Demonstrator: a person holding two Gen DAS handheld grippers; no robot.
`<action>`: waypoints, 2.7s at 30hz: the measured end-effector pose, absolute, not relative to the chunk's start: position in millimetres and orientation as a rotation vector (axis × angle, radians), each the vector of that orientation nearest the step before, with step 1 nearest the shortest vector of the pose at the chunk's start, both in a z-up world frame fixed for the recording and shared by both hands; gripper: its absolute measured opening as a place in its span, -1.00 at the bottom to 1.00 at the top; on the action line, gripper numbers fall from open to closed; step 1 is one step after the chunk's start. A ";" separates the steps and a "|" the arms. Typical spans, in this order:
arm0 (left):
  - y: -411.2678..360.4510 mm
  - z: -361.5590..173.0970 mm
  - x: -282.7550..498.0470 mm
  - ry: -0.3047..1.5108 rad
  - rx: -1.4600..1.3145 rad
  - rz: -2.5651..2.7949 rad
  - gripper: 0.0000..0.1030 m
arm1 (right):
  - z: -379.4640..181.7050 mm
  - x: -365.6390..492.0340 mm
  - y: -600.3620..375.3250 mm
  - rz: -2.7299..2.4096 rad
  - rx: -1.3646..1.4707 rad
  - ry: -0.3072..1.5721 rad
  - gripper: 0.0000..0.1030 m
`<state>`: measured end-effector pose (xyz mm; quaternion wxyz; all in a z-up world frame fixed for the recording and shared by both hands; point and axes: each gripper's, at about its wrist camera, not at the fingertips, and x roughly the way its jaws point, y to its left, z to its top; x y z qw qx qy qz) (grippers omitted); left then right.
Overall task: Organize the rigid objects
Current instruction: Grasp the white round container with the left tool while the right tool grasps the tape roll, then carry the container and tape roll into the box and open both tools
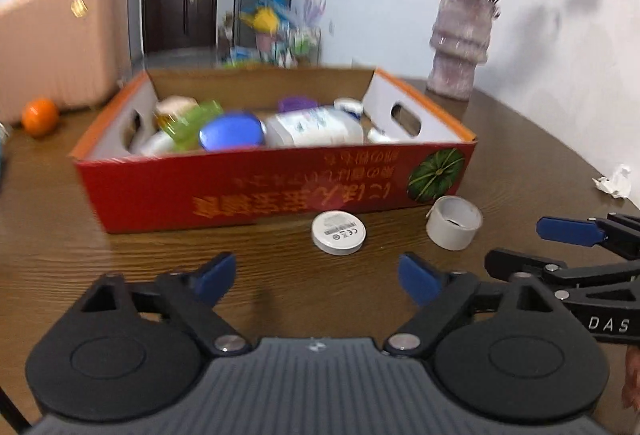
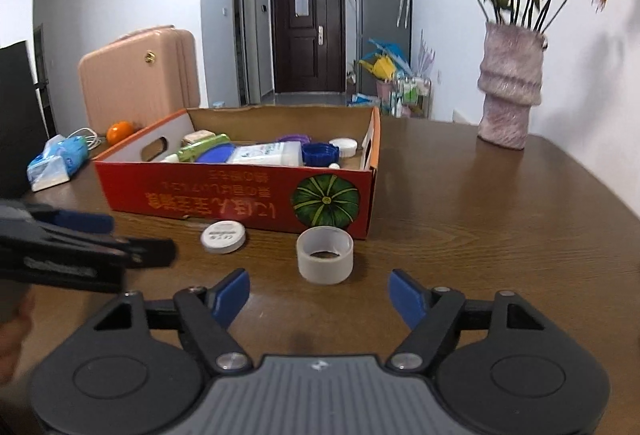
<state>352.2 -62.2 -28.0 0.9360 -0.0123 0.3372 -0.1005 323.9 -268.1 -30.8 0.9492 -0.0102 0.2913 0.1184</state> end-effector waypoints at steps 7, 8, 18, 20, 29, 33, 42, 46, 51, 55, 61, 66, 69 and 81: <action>-78.3 -46.1 395.7 0.709 -0.016 -0.204 0.25 | -49.5 377.8 -269.6 0.242 0.031 0.652 0.12; -80.5 -46.6 397.4 0.702 -0.011 -0.214 0.05 | -52.6 383.0 -270.8 0.243 0.043 0.662 -0.06; -86.0 -47.6 395.2 0.669 0.031 -0.238 -0.23 | -62.7 387.8 -273.8 0.249 0.063 0.657 -0.20; -84.3 -45.8 394.1 0.678 0.020 -0.240 -0.23 | -62.6 387.2 -272.9 0.240 0.068 0.655 -0.21; -66.6 -10.5 323.1 0.591 -0.016 -0.249 -0.23 | -36.6 328.2 -263.2 0.252 0.040 0.622 -0.21; -55.1 13.8 283.4 0.526 -0.028 -0.243 -0.23 | -18.1 294.8 -257.2 0.267 0.029 0.579 -0.21; -37.4 50.2 224.0 0.413 -0.046 -0.224 -0.23 | 26.7 235.9 -243.8 0.301 0.002 0.452 -0.21; -34.4 55.5 215.9 0.398 -0.046 -0.225 -0.23 | 32.1 223.6 -240.4 0.304 -0.002 0.434 -0.21; -31.7 58.7 214.2 0.384 -0.049 -0.231 -0.23 | 34.5 219.7 -239.9 0.298 0.000 0.427 -0.21; -30.2 58.9 221.9 0.384 -0.053 -0.229 -0.23 | 34.7 225.4 -238.2 0.293 -0.007 0.428 -0.21; -27.1 60.9 239.9 0.375 -0.055 -0.224 -0.23 | 35.3 242.0 -237.0 0.289 -0.012 0.420 -0.21; -24.8 65.8 268.7 0.371 -0.044 -0.209 -0.23 | 38.6 269.3 -239.0 0.279 -0.019 0.411 -0.21; -20.9 70.5 290.3 0.361 -0.054 -0.214 -0.23 | 40.7 292.1 -240.3 0.280 -0.028 0.409 -0.21; -10.7 73.0 431.2 0.444 -0.057 -0.235 -0.23 | 38.8 429.4 -246.9 0.334 -0.035 0.522 -0.21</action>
